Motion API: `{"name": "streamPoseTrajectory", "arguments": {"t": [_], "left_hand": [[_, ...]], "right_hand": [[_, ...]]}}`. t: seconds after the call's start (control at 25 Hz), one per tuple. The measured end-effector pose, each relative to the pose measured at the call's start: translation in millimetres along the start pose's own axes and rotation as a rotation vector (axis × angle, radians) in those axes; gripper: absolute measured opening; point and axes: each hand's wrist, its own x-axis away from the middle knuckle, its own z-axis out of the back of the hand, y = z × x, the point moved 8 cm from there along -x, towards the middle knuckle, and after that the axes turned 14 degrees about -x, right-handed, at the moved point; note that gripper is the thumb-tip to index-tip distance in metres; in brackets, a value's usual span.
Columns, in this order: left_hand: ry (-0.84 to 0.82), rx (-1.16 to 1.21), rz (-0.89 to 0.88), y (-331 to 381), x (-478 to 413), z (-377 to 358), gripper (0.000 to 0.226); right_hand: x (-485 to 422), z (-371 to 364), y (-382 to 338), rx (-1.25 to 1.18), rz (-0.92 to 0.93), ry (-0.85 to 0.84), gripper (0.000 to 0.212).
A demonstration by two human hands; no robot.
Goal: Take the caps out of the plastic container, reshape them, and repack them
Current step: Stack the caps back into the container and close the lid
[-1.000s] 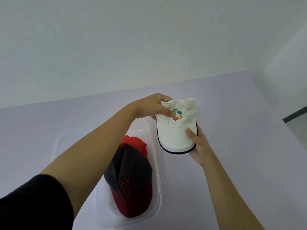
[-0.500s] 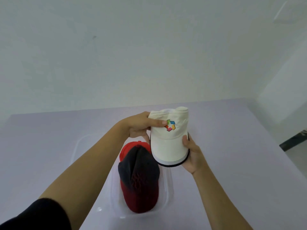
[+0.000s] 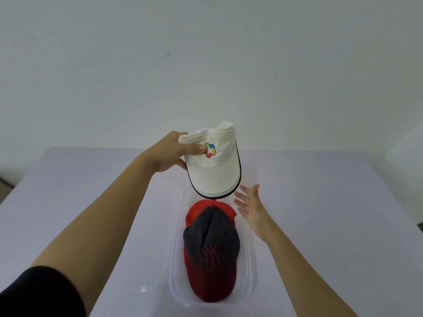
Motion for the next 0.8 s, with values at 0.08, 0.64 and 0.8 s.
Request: {"name": "streamPoseTrajectory", "arguments": {"t": [0.08,0.64,0.8], "left_hand": [[0.015,-0.006,-0.002,-6,-5,11,0.045],[0.117,-0.013,-0.051,-49,-35,-5,0.026],[0.092,-0.283,-0.097,-54,-38,-29,0.02]], "right_hand": [[-7,-10,16,0.288,-0.1,-0.07,0.126],[10,-29,35,1.063,0.06,-0.263,0.122],[25,-39,29,1.105,0.173,-0.263,0.117]]}}
